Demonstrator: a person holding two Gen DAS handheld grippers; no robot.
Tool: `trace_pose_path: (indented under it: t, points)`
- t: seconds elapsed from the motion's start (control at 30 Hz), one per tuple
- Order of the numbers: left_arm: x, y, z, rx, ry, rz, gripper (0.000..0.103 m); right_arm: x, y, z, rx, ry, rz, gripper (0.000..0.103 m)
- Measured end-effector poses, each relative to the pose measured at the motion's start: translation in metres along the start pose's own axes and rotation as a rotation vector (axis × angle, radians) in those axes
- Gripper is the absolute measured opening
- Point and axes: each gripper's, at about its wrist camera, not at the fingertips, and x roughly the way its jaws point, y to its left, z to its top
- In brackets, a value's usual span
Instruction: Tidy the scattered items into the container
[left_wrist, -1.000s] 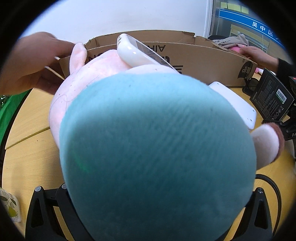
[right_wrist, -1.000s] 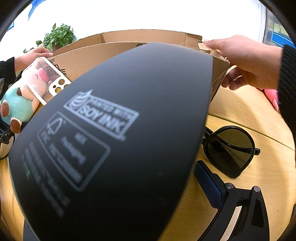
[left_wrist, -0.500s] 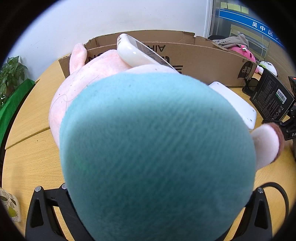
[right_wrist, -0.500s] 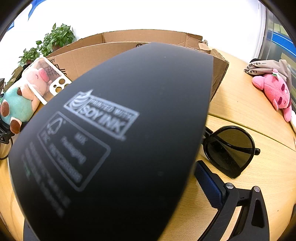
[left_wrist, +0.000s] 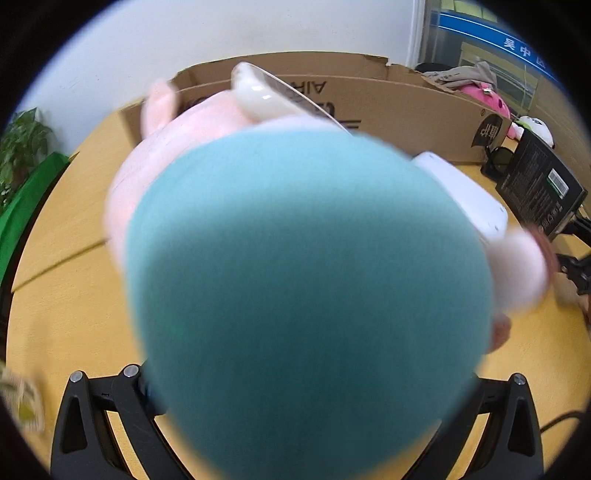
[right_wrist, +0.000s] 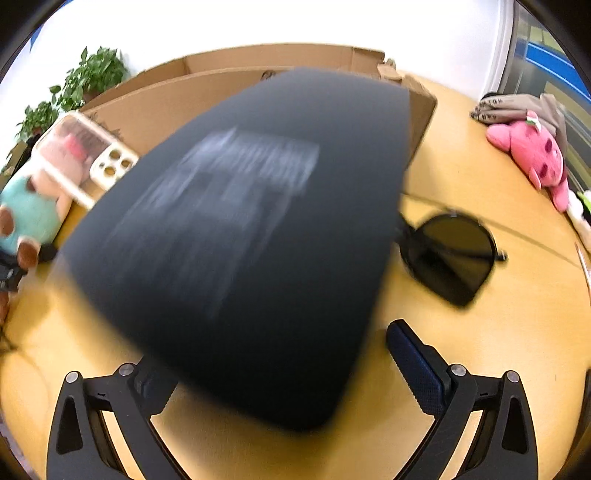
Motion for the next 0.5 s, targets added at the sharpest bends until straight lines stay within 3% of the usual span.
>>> trace_pose_path:
  t: [0.17,0.3,0.33,0.37,0.4,0.43,0.47,0.5]
  points:
    - [-0.056,0.002,-0.025,-0.144,-0.129,0.083,0.101,-0.041,-0.001,-0.040,0.022,-0.080,-0.040,0.103]
    - [-0.104,-0.001,-0.016,-0.263,-0.215,0.112,0.101,-0.073,0.013,-0.043,0.002,-0.173,0.007,0.102]
    - [-0.116,0.002,-0.025,-0.268,-0.225,0.114,0.093,-0.079,0.018,-0.041,-0.010,-0.197,0.014,0.101]
    - [-0.122,-0.001,-0.022,-0.261,-0.234,0.125,0.076,-0.083,0.023,-0.033,-0.021,-0.222,0.019,0.084]
    - [-0.126,-0.006,-0.019,-0.249,-0.232,0.135,0.020,-0.088,0.028,-0.028,-0.028,-0.242,0.027,0.041]
    - [-0.123,-0.010,-0.014,-0.254,-0.212,0.126,0.005,-0.092,0.032,-0.026,-0.024,-0.246,0.044,0.016]
    - [-0.120,-0.010,-0.009,-0.279,-0.190,0.107,0.006,-0.096,0.038,-0.024,-0.008,-0.238,0.071,0.007]
    - [-0.116,-0.008,-0.005,-0.311,-0.176,0.068,0.006,-0.098,0.041,-0.021,0.014,-0.228,0.100,0.007]
